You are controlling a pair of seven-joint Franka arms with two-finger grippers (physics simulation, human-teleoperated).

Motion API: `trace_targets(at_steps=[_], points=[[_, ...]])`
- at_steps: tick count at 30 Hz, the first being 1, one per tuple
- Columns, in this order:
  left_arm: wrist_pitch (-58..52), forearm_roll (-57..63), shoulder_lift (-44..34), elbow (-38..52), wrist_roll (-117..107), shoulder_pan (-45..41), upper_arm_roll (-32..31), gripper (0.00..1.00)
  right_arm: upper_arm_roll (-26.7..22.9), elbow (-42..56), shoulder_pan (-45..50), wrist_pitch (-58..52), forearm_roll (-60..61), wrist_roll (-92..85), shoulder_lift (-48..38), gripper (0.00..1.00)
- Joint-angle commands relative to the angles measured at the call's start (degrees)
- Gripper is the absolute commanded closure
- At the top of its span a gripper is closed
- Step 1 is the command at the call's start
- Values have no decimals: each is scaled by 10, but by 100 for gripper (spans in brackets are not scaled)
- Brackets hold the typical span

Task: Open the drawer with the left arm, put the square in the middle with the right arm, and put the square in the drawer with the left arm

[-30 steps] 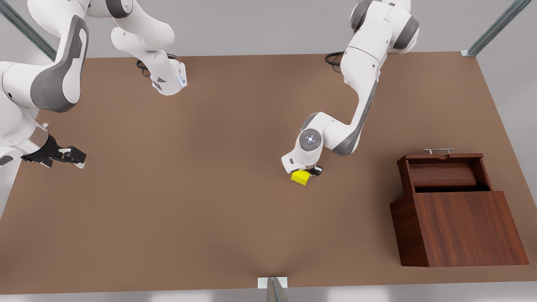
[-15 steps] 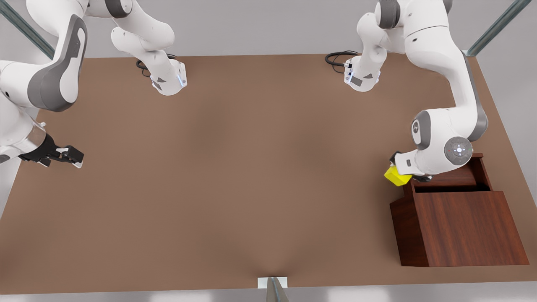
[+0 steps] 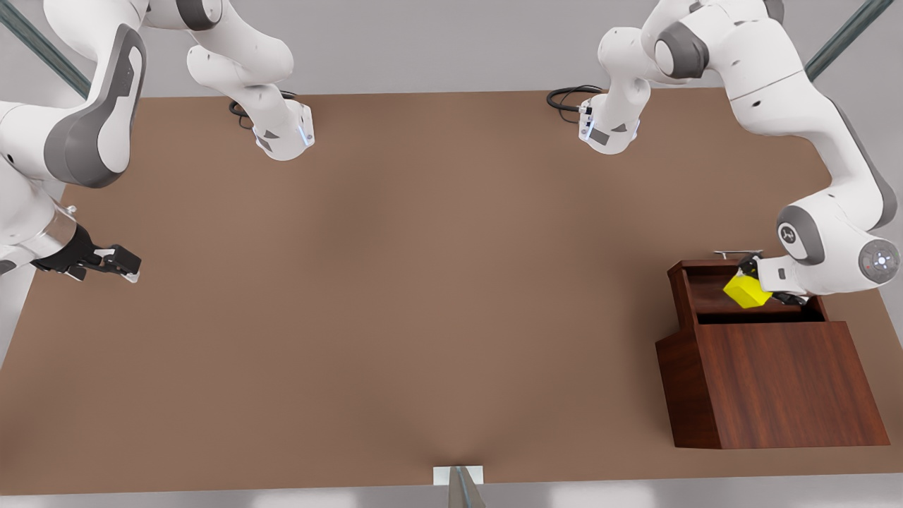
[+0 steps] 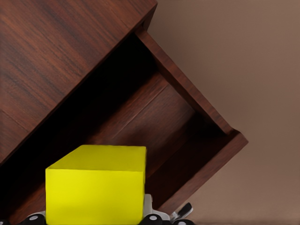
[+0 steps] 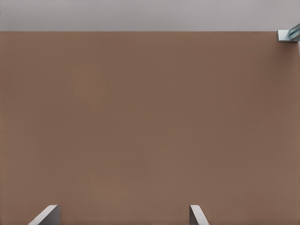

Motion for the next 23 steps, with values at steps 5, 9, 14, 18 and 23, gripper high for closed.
trace_targets(at_steps=[5,9,14,18,23], points=[[-7,-1,3,4,-11,-1,2,0,0,0,-1,2,0,0,-1,0],[-61,-1,-23,76,-251,-10,-4,0,0,0,-7,3,1,0,0,0],[-23,69,-114,134,-587,81,-261,0,0,0,-7,3,2,0,0,0],[-29,90,-150,132,-628,129,-393,0,0,0,-7,4,4,0,1,0],[-24,114,-150,115,-630,131,-408,0,0,4,-7,4,4,0,3,0]])
